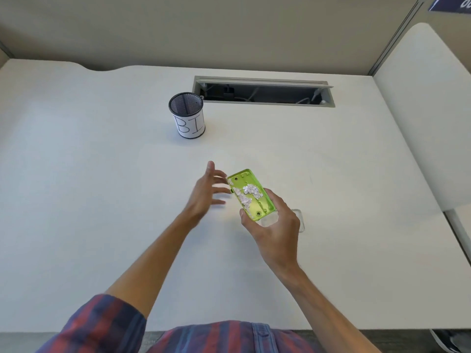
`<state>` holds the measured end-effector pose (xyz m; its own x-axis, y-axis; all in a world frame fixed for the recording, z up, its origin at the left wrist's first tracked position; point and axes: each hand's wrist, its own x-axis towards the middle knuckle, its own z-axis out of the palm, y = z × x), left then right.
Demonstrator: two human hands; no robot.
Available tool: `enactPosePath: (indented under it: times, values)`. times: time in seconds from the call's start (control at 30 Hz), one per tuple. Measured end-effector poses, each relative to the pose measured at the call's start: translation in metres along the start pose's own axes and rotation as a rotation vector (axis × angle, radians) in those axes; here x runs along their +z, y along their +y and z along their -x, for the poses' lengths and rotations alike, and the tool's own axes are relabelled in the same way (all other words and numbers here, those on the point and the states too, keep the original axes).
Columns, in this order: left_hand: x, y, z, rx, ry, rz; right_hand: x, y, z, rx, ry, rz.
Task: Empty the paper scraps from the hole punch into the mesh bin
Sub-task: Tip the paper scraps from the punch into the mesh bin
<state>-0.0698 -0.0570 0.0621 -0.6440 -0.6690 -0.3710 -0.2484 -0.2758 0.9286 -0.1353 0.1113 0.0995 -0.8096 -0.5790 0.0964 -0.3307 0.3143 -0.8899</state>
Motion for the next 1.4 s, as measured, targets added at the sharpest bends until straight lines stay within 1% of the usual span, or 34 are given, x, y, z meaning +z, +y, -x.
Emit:
enactPosePath:
  times: [0.07, 0.13, 0.17, 0.23, 0.4, 0.53, 0.77, 0.93, 1.03, 1.23, 1.4]
  values:
    - [-0.018, -0.009, -0.024, 0.050, 0.196, -0.132, -0.001, -0.001, -0.001, 0.001, 0.006, 0.005]
    - [-0.037, -0.012, -0.047, 0.127, 0.398, -0.334, -0.003, -0.002, -0.003, -0.007, 0.015, 0.024]
    - [-0.046, -0.009, -0.057, 0.147, 0.473, -0.429, -0.004, -0.003, -0.004, -0.003, 0.022, 0.026]
    - [-0.057, 0.005, -0.074, 0.156, 0.565, -0.549, -0.005, -0.005, -0.008, 0.020, 0.033, 0.006]
    - [-0.071, 0.029, -0.110, 0.130, 0.693, -0.603, -0.005, -0.008, -0.011, 0.022, 0.045, 0.001]
    - [-0.079, 0.036, -0.130, 0.147, 0.693, -0.617, -0.002, -0.007, -0.012, 0.027, 0.051, 0.014]
    - [-0.086, 0.040, -0.153, 0.111, 0.567, -0.529, 0.002, -0.011, -0.012, 0.014, 0.054, 0.020]
    - [-0.088, 0.036, -0.164, 0.165, 0.532, -0.384, 0.002, -0.013, -0.015, 0.021, 0.058, 0.027]
    - [-0.085, 0.038, -0.167, 0.200, 0.519, -0.350, 0.001, -0.013, -0.016, 0.029, 0.048, 0.004]
    - [-0.077, 0.040, -0.154, 0.246, 0.517, -0.371, -0.004, -0.015, -0.019, 0.033, 0.028, -0.031]
    - [-0.061, 0.018, -0.122, 0.290, 0.487, -0.324, -0.005, -0.012, -0.017, 0.022, 0.044, -0.047]
